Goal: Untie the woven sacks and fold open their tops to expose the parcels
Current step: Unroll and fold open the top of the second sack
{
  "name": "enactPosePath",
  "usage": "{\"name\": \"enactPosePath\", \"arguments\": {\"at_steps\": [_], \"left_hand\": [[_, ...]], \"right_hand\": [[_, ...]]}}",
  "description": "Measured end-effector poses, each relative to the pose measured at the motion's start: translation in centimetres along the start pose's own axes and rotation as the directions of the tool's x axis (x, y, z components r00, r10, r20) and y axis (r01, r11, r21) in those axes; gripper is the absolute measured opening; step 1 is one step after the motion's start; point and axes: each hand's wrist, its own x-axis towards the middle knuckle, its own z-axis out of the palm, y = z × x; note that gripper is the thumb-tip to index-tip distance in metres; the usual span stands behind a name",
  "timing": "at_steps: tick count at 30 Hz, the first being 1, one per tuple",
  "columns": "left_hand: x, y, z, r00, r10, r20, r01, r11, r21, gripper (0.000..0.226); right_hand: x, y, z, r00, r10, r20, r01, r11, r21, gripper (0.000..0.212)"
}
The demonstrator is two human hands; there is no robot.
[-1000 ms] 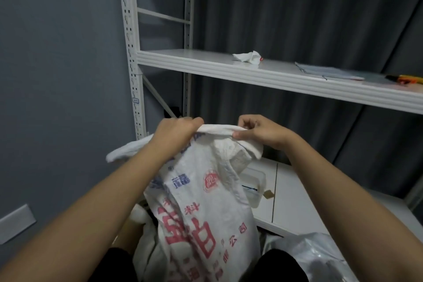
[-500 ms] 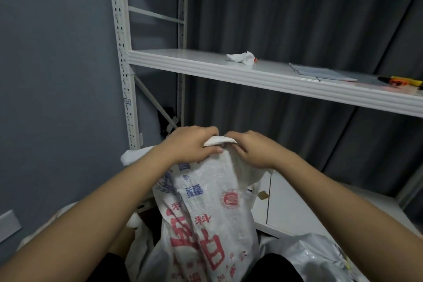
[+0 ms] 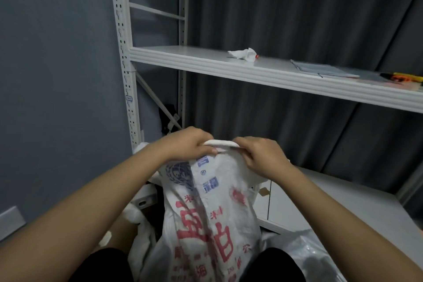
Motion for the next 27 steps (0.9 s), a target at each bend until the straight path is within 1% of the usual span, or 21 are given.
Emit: {"name": "enactPosePath", "arguments": {"at_steps": [1,2,3,4,5,6,8,9,10,11,13,14,15,16,18,19,20,21,24,26,27], "left_hand": [[0.1,0.1,0.2,0.998,0.038,-0.059,-0.027,0.984,0.177,0.023],[0.1,0.3,0.6,0.99,0.091,-0.109,-0.041,0.918,0.394,0.022],[0.1,0.6,1.1,0.978,0.151,-0.145,-0.052,0.845,0.533,0.023],[0.1,0.7,1.5,0.967,0.193,-0.168,-0.062,0.813,0.579,0.024],[0.1,0.8,1.6,0.967,0.202,-0.158,-0.078,0.819,0.568,0.024],[-0.1,0.7,1.3,0.978,0.171,-0.12,-0.094,0.874,0.478,0.024],[-0.6,0.3,0.4,0.997,0.046,0.062,-0.053,0.992,0.114,0.02],[-0.7,0.1,0.1,0.993,0.037,0.111,-0.038,0.999,0.009,0.017],[-0.8,-0.1,0.1,0.993,0.057,0.104,-0.061,0.997,0.039,0.015],[-0.8,0.0,0.3,0.995,0.078,0.063,-0.088,0.98,0.178,0.014],[-0.6,0.7,1.2,0.993,0.111,-0.035,-0.077,0.849,0.522,0.02],[-0.5,1.0,1.6,0.988,0.136,-0.072,-0.067,0.8,0.597,0.024],[-0.5,1.2,1.9,0.982,0.158,-0.1,-0.07,0.806,0.588,0.026],[-0.6,1.1,1.8,0.982,0.16,-0.1,-0.086,0.851,0.517,0.027],[-0.9,0.4,0.8,0.999,0.052,-0.009,-0.05,0.986,0.16,0.034],[-1.0,-0.1,0.3,0.997,-0.001,0.072,0.003,1.0,-0.023,0.036],[-1.1,-0.5,0.1,0.993,-0.019,0.115,0.031,0.994,-0.105,0.035],[-1.1,-0.6,0.2,0.995,0.002,0.101,0.007,0.996,-0.084,0.031],[-1.0,-0.2,1.3,0.987,0.147,-0.07,-0.121,0.951,0.286,0.027],[-0.9,-0.1,1.9,0.966,0.219,-0.139,-0.161,0.926,0.341,0.029],[-1.0,0.0,1.7,0.962,0.22,-0.161,-0.167,0.942,0.292,0.032]], "right_hand": [[0.0,-0.2,-0.1,0.999,-0.019,0.027,0.019,1.0,-0.011,0.029],[0.1,-0.4,-0.3,0.997,-0.029,0.066,0.026,0.999,0.048,0.034],[0.2,-0.8,-0.5,0.993,-0.03,0.115,0.011,0.986,0.165,0.037],[0.2,-1.0,-0.5,0.988,-0.038,0.15,-0.003,0.964,0.264,0.036],[0.2,-1.1,-0.1,0.987,-0.061,0.147,0.014,0.954,0.299,0.034],[0.0,-0.9,0.2,0.99,-0.087,0.11,0.059,0.969,0.239,0.034],[-0.7,-0.1,0.9,0.988,-0.156,0.005,0.156,0.988,-0.011,0.044],[-1.1,0.3,1.3,0.986,-0.163,-0.021,0.161,0.983,-0.087,0.049],[-1.2,0.3,1.4,0.989,-0.146,-0.034,0.142,0.986,-0.088,0.05],[-1.1,0.1,1.2,0.992,-0.124,-0.011,0.124,0.992,-0.025,0.049],[-0.7,-0.8,0.6,0.984,-0.065,0.166,0.018,0.963,0.27,0.046],[-0.4,-1.3,0.4,0.975,-0.069,0.211,-0.029,0.905,0.425,0.041],[-0.3,-1.5,0.3,0.978,-0.068,0.196,-0.04,0.866,0.499,0.033],[-0.3,-1.4,0.3,0.986,-0.051,0.156,-0.031,0.875,0.482,0.026],[-0.7,-0.6,0.5,0.997,-0.012,0.082,-0.006,0.977,0.215,0.025],[-0.9,-0.1,0.7,0.998,-0.01,0.066,0.007,0.999,0.049,0.029],[-1.0,0.3,0.8,0.998,-0.017,0.061,0.021,0.998,-0.058,0.032],[-1.0,0.4,0.7,0.997,-0.033,0.067,0.038,0.996,-0.078,0.032],[-0.3,-0.5,0.2,0.986,-0.058,0.158,0.022,0.976,0.217,0.032],[0.3,-0.9,0.1,0.978,-0.026,0.208,-0.074,0.886,0.457,0.029],[0.5,-0.8,0.1,0.974,-0.01,0.226,-0.119,0.829,0.547,0.024]]}}
